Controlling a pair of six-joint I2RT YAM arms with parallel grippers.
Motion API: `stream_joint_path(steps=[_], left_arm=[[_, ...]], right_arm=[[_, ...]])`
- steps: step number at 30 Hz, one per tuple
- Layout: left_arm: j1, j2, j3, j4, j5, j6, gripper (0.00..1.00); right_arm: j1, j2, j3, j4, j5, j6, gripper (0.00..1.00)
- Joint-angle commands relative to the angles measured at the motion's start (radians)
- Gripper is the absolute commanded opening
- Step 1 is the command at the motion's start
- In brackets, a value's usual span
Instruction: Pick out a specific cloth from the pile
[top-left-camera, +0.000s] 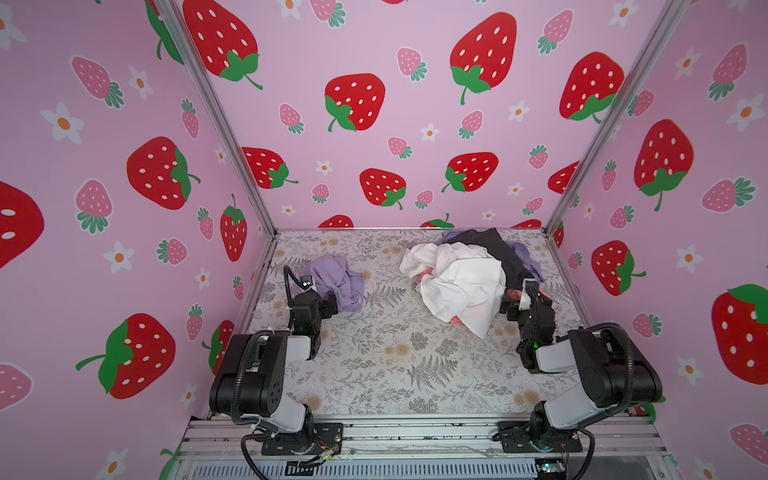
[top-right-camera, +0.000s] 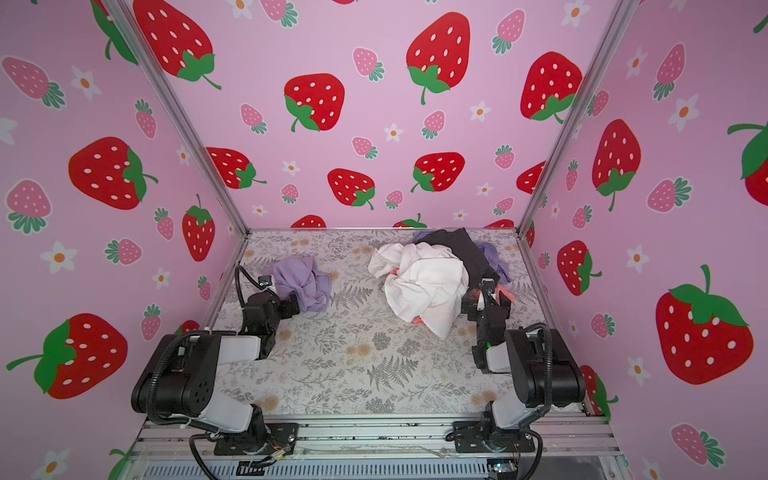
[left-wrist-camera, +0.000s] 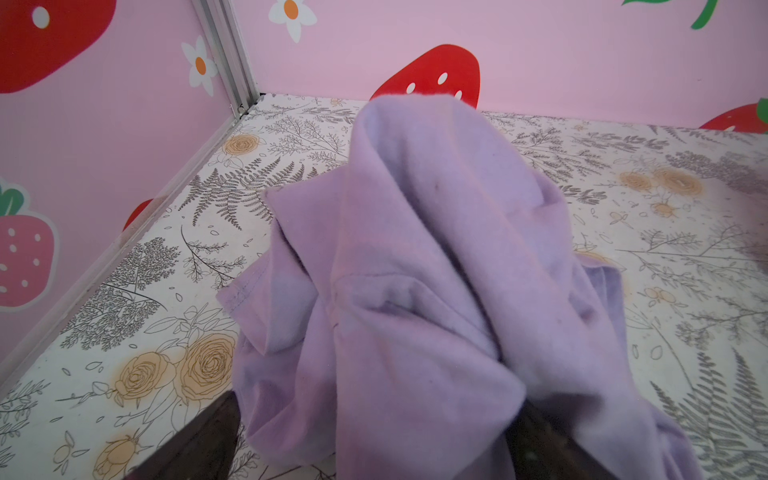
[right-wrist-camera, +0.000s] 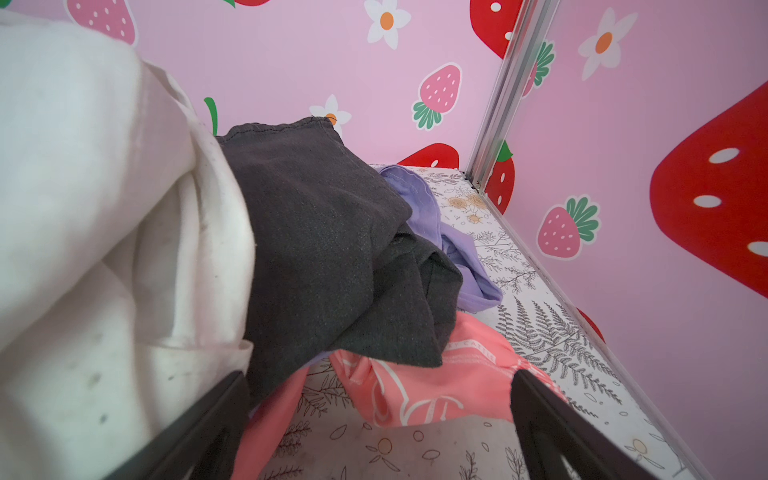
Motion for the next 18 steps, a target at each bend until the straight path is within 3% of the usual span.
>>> stream_joint_path(steps=[1, 18], left_arm=[[0.003, 0.006, 0.022, -0.003, 0.006, -0.006, 0.99], [0.004, 0.005, 0.022, -0.003, 0.006, -0.005, 0.99]], right_arm=[[-0.006, 0.002, 0.008, 0.022, -0.014, -0.007, 1.00], [-0.005, 0.003, 0.010, 0.019, -0.017, -0.006, 1.00]])
